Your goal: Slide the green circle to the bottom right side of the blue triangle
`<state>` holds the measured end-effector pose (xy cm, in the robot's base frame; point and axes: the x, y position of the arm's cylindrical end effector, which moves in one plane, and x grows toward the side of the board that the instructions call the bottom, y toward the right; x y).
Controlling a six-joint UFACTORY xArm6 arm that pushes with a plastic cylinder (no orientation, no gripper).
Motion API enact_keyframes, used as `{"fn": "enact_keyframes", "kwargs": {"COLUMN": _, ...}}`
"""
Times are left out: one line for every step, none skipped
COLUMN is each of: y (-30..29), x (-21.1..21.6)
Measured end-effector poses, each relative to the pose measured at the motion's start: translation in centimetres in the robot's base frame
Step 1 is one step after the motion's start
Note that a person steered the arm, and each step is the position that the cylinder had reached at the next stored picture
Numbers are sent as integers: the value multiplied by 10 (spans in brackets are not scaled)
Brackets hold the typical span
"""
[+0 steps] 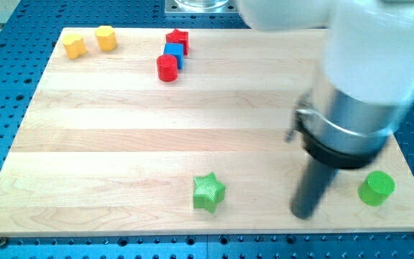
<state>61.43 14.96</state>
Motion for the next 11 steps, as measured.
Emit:
{"fn": "enact_keyframes", "kwargs": {"y": 57, "x": 4}}
{"fn": "enact_keyframes", "kwargs": {"y": 154, "x": 3}}
{"fn": "enact_keyframes", "kwargs": {"y": 192, "x": -30}}
{"fn": "enact_keyframes", "kwargs": {"y": 167, "x": -41}}
{"fn": "enact_keyframes", "kwargs": {"y": 118, "x": -16}}
{"fn": "enact_keyframes", "kwargs": {"y": 96, "x": -13}}
{"fn": "enact_keyframes", "kwargs": {"y": 124, "x": -31}}
{"fn": "enact_keyframes", "kwargs": {"y": 114, "x": -36}}
{"fn": "enact_keyframes", "kwargs": {"y": 92, "x": -36}}
{"fn": "enact_keyframes", "kwargs": {"y": 91, "x": -37}}
{"fn": "enact_keyframes", "kwargs": {"y": 124, "x": -34}}
